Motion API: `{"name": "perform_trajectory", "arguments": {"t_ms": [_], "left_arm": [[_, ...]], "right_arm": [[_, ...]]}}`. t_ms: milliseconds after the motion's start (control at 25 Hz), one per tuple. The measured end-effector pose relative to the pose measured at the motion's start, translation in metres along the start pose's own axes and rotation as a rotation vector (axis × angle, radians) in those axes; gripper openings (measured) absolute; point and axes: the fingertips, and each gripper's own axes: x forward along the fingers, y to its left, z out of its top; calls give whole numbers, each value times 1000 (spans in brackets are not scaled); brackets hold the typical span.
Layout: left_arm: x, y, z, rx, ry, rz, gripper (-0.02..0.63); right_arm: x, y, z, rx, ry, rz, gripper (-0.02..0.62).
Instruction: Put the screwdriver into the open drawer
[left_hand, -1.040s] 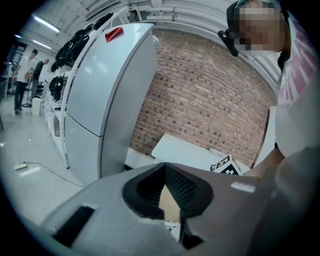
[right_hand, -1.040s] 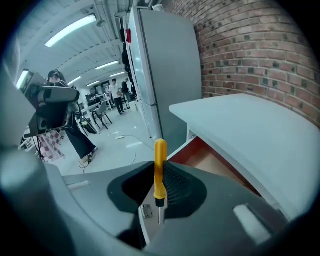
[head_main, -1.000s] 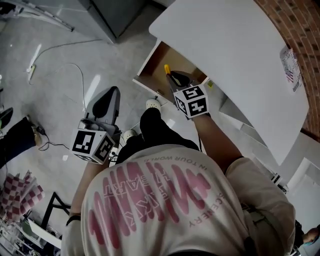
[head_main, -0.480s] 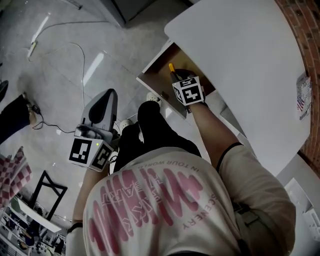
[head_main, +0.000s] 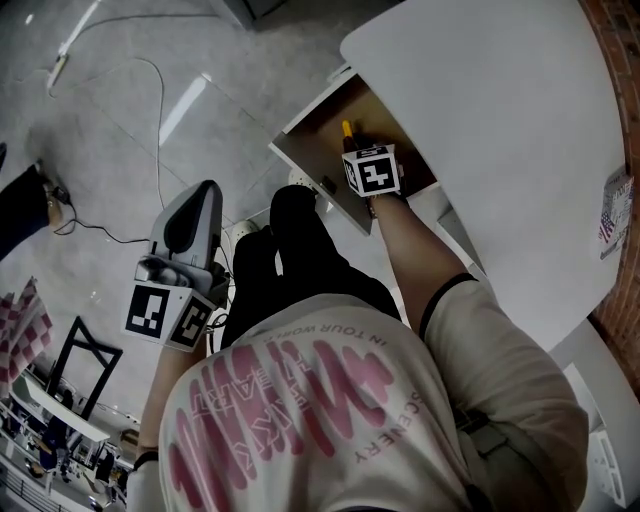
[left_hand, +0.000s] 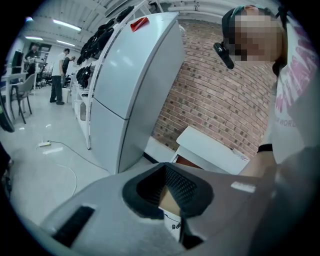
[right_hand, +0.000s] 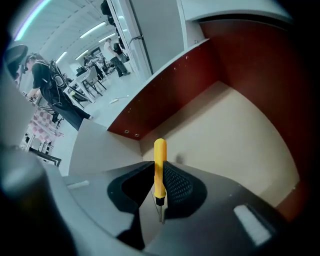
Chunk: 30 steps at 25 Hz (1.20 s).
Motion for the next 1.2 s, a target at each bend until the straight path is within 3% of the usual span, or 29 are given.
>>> {"name": "perform_trajectory", "arguments": {"t_ms": [680, 1200], "left_arm": [[10, 32, -10, -54, 7, 82, 5], [12, 53, -6, -78, 12, 79, 3]], "right_arm": [[33, -8, -27, -7, 124, 16, 67], [42, 9, -23, -79, 157, 10, 66]]}}
